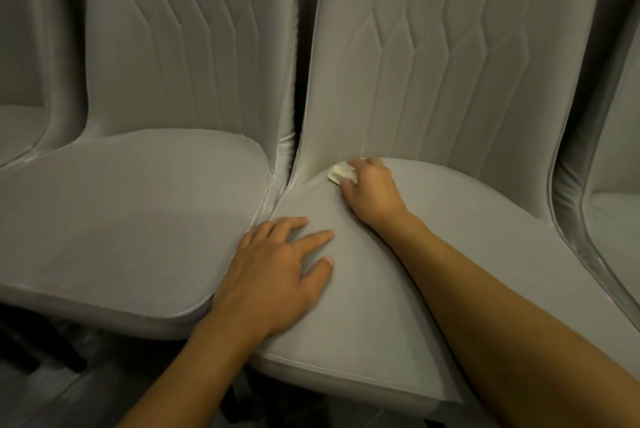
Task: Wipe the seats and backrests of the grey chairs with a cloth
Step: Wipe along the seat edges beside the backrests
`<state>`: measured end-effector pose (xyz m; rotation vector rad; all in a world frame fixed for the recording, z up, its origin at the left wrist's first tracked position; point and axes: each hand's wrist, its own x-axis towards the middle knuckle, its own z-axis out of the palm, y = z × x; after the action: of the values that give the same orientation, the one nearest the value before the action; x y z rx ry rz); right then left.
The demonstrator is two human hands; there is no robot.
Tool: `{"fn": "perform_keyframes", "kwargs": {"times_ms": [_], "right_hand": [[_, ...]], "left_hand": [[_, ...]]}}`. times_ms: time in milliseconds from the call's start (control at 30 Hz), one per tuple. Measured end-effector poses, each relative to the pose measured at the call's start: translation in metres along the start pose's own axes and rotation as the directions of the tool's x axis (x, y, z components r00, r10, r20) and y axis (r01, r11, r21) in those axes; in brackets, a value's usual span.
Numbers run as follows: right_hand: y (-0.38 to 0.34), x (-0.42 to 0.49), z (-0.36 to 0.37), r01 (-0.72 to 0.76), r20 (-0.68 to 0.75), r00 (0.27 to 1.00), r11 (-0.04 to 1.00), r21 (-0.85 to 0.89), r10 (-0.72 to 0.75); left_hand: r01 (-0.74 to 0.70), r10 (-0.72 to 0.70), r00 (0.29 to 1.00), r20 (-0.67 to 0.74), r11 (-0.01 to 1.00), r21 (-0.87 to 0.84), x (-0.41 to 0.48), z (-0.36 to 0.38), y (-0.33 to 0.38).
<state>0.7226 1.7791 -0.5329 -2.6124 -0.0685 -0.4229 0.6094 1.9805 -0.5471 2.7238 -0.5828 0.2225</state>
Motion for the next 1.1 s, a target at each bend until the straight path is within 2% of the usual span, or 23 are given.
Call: {"fn": "perform_keyframes", "kwargs": {"times_ms": [33, 100, 200, 267, 333, 400, 467, 500, 567, 633, 667, 700, 733, 767, 833, 900, 933, 967, 1000, 1067, 1100], "right_hand": [[0.001, 0.005, 0.003, -0.080, 0.002, 0.997, 0.997, -0.019, 0.080], [-0.006, 0.011, 0.007, -0.104, 0.046, 0.993, 0.994, -0.039, 0.105], [-0.029, 0.002, 0.004, 0.078, 0.125, 0.989, 0.997, 0.017, -0.080], [-0.042, -0.016, 0.003, 0.246, 0.195, 0.949, 0.968, 0.039, -0.249], [-0.050, -0.037, -0.002, 0.354, 0.240, 0.898, 0.930, 0.102, -0.368], [-0.051, -0.055, -0.013, 0.399, 0.302, 0.845, 0.896, 0.195, -0.442], [-0.044, -0.070, -0.028, 0.388, 0.369, 0.793, 0.869, 0.307, -0.485], [-0.038, -0.074, -0.032, 0.361, 0.377, 0.790, 0.865, 0.350, -0.483], [-0.024, -0.069, -0.033, 0.292, 0.274, 0.881, 0.899, 0.326, -0.386], [-0.015, -0.058, -0.024, 0.152, 0.116, 0.979, 0.979, 0.135, -0.168], [-0.017, -0.056, -0.019, 0.073, 0.077, 0.994, 0.995, 0.061, -0.077], [-0.024, -0.058, -0.015, 0.073, 0.070, 0.995, 0.997, 0.030, -0.075], [-0.034, -0.066, -0.011, 0.158, 0.080, 0.984, 0.987, 0.040, -0.160], [-0.046, -0.077, -0.010, 0.283, 0.109, 0.951, 0.956, 0.081, -0.290], [-0.072, -0.106, -0.015, 0.495, 0.223, 0.807, 0.832, 0.248, -0.547], [-0.087, -0.119, -0.029, 0.487, 0.387, 0.674, 0.773, 0.408, -0.629], [-0.086, -0.115, -0.034, 0.456, 0.414, 0.655, 0.767, 0.451, -0.632], [-0.078, -0.106, -0.036, 0.451, 0.380, 0.690, 0.776, 0.441, -0.616], [-0.067, -0.094, -0.035, 0.451, 0.309, 0.762, 0.809, 0.376, -0.568], [-0.037, -0.063, -0.030, 0.373, 0.155, 0.910, 0.922, 0.104, -0.385], [-0.024, -0.049, -0.027, 0.267, 0.117, 0.958, 0.963, -0.027, -0.263]], "left_hand": [[-0.007, 0.007, 1.000, -0.023, 1.000, -0.012, 0.000, 0.000, 0.000], [-0.007, 0.003, 0.996, -0.094, 0.999, -0.042, 0.002, 0.001, -0.002], [0.022, -0.026, 0.975, -0.219, 1.000, -0.018, 0.001, 0.000, -0.001], [0.083, -0.075, 0.957, -0.281, 0.996, 0.014, 0.000, -0.003, -0.001], [0.135, -0.092, 0.948, -0.306, 0.983, 0.124, -0.001, -0.010, -0.007], [0.164, -0.104, 0.965, -0.240, 0.956, 0.245, -0.001, -0.020, -0.021], [0.143, -0.115, 0.986, -0.123, 0.956, 0.255, -0.002, -0.027, -0.036], [0.122, -0.105, 0.991, -0.079, 0.962, 0.243, -0.003, -0.028, -0.043], [0.104, -0.097, 0.994, -0.043, 0.975, 0.197, -0.006, -0.025, -0.051], [0.116, -0.111, 0.993, -0.046, 0.985, 0.131, -0.007, -0.022, -0.055], [0.114, -0.109, 0.993, -0.056, 0.987, 0.111, -0.006, -0.021, -0.056], [0.111, -0.105, 0.992, -0.065, 0.990, 0.088, -0.006, -0.021, -0.057], [0.110, -0.106, 0.992, -0.070, 0.992, 0.060, -0.005, -0.021, -0.059], [0.111, -0.109, 0.991, -0.073, 0.993, 0.029, -0.005, -0.021, -0.060], [0.111, -0.114, 0.991, -0.074, 0.993, -0.034, -0.004, -0.022, -0.062], [0.102, -0.116, 0.987, -0.109, 0.987, -0.126, -0.004, -0.023, -0.065], [0.101, -0.126, 0.983, -0.134, 0.979, -0.178, -0.004, -0.025, -0.066], [0.107, -0.142, 0.978, -0.152, 0.970, -0.217, -0.004, -0.025, -0.066], [0.116, -0.156, 0.974, -0.162, 0.966, -0.232, -0.004, -0.024, -0.066], [0.130, -0.168, 0.970, -0.175, 0.969, -0.212, -0.005, -0.022, -0.062], [0.129, -0.167, 0.969, -0.183, 0.971, -0.203, -0.005, -0.022, -0.059]]}}
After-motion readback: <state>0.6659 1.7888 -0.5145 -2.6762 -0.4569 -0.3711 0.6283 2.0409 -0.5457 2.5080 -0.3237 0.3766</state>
